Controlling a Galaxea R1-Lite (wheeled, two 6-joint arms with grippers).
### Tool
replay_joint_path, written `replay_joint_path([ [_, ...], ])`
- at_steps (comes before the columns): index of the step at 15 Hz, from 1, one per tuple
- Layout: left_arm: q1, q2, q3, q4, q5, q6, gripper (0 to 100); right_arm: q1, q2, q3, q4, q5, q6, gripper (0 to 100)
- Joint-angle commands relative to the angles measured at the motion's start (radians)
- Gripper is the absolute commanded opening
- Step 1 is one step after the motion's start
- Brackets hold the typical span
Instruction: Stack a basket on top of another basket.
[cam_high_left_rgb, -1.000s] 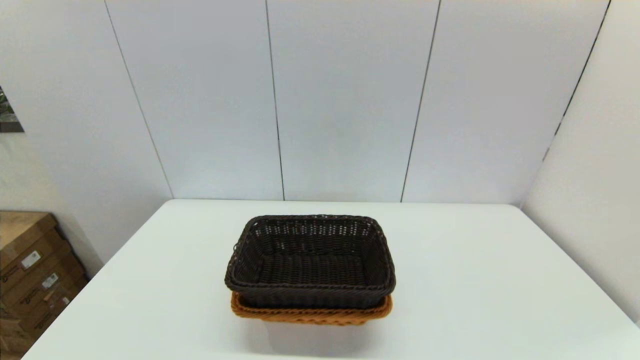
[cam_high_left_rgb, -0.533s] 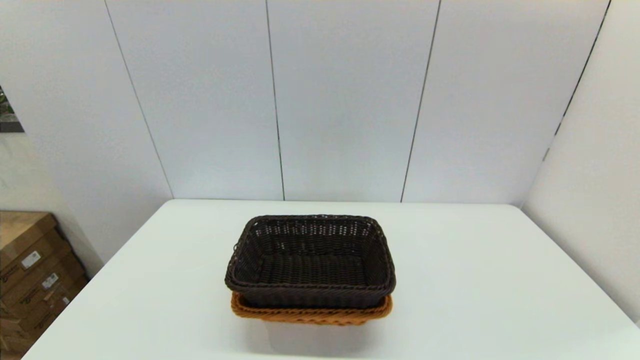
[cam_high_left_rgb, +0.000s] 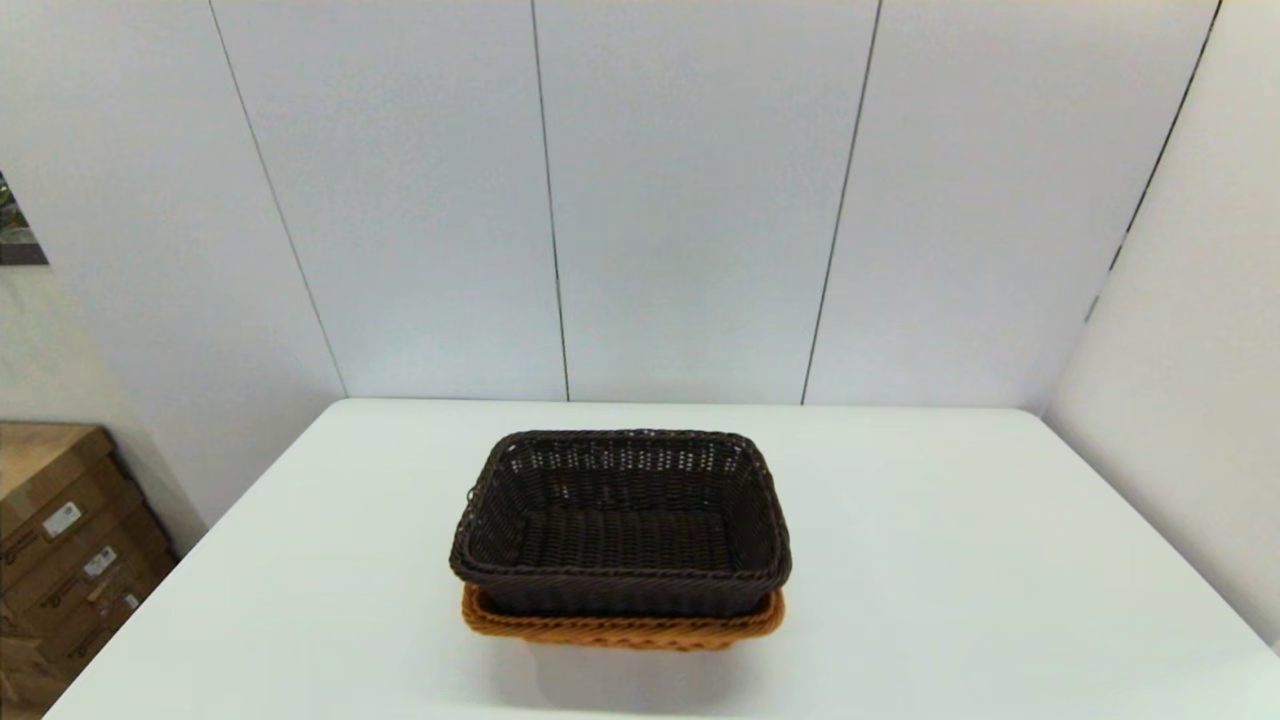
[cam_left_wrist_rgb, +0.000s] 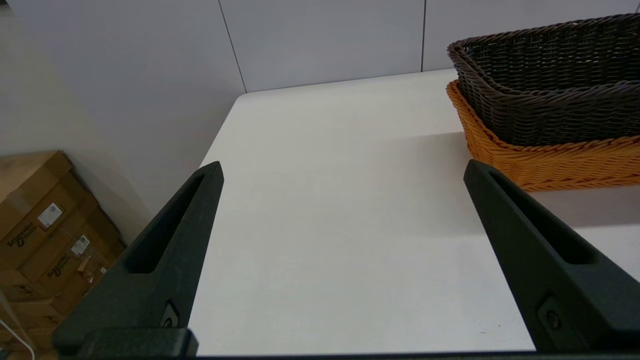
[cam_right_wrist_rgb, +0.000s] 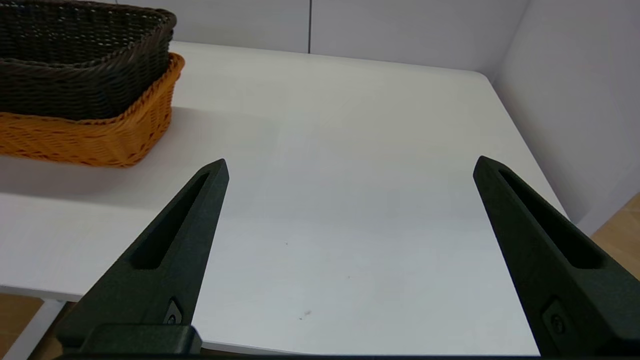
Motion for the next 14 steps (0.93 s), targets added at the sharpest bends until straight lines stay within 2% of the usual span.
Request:
replay_joint_path([
  [1, 0.001, 0.001, 0.0, 0.0, 0.0, 0.001, 100, 0.0, 0.0, 0.008, -0.012, -0.005, -0.005, 100],
  [3, 0.001, 0.001, 0.0, 0.0, 0.0, 0.001, 100, 0.0, 0.0, 0.011, -0.021, -0.006, -0.006, 100],
  [7, 0.0, 0.001, 0.0, 0.0, 0.0, 0.001, 100, 0.0, 0.0, 0.063, -0.106, -0.008, -0.011, 100],
  [14, 0.0, 0.001, 0.0, -0.002, 0.0, -0.001, 100, 0.0, 0.002, 0.063, -0.114, -0.016, 0.015, 100],
])
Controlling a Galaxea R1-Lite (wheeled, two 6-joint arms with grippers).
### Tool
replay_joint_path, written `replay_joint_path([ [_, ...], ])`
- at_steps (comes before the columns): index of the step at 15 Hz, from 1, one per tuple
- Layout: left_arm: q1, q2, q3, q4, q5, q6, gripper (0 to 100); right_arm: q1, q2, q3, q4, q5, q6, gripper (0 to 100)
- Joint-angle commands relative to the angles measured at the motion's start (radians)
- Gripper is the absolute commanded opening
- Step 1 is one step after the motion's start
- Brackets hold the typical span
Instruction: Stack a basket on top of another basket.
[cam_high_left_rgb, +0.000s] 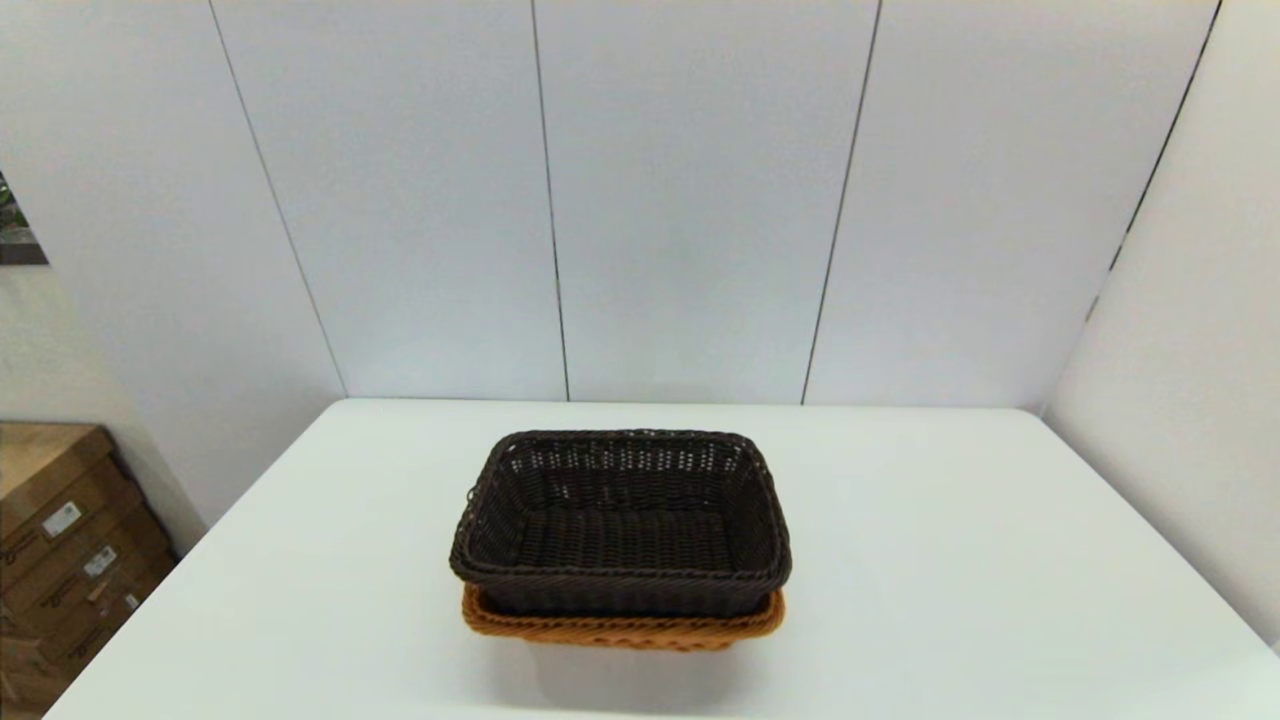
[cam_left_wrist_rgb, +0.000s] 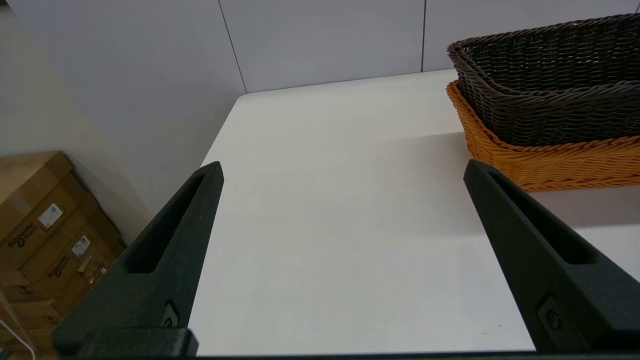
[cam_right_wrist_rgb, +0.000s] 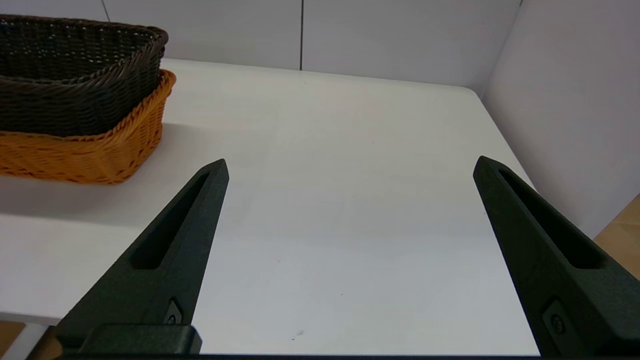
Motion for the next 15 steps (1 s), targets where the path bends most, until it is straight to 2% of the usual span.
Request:
replay_joint_path([
  [1, 0.001, 0.001, 0.0, 0.001, 0.0, -0.001, 100, 0.0, 0.002, 0.001, -0.003, -0.003, 0.027, 100],
  [2, 0.0, 0.001, 0.0, 0.0, 0.0, -0.001, 100, 0.0, 0.002, 0.003, -0.004, -0.015, 0.048, 100],
  [15, 0.0, 0.001, 0.0, 0.0, 0.0, -0.011, 100, 0.0, 0.002, 0.001, -0.004, -0.023, 0.05, 100],
])
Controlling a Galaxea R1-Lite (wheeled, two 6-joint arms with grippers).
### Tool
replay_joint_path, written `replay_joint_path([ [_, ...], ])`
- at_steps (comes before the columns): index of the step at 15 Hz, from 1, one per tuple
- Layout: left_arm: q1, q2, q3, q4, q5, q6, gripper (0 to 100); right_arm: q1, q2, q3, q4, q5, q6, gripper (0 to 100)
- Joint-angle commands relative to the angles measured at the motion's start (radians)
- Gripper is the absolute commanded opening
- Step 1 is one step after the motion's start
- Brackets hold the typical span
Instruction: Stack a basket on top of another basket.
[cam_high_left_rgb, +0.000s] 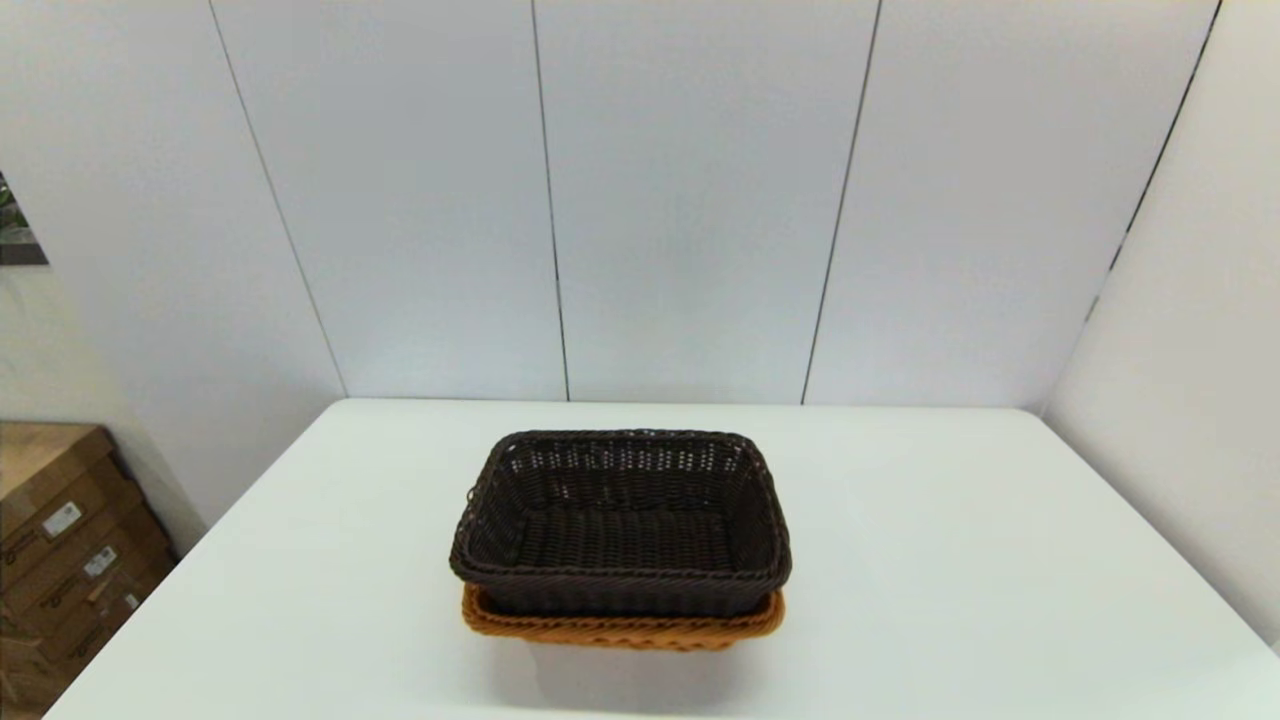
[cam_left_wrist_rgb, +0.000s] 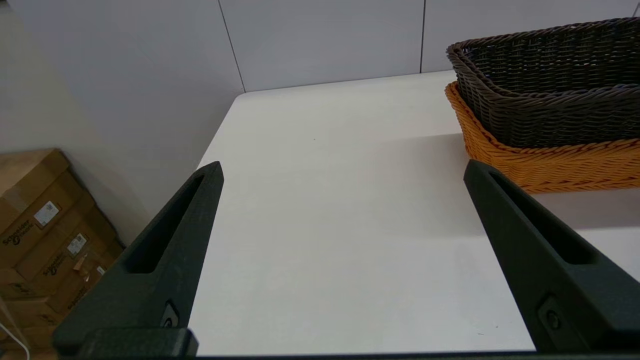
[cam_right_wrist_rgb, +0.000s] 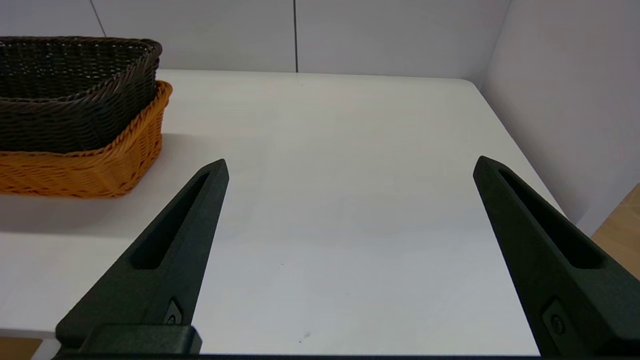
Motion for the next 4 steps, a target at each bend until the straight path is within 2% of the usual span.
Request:
replay_joint_path([
  [1, 0.0, 0.001, 0.0, 0.001, -0.001, 0.0, 100, 0.0, 0.001, -0.001, -0.002, 0.0, 0.001, 100],
  [4, 0.0, 0.001, 0.0, 0.001, -0.001, -0.001, 100, 0.0, 0.001, -0.001, -0.002, 0.0, 0.001, 100],
])
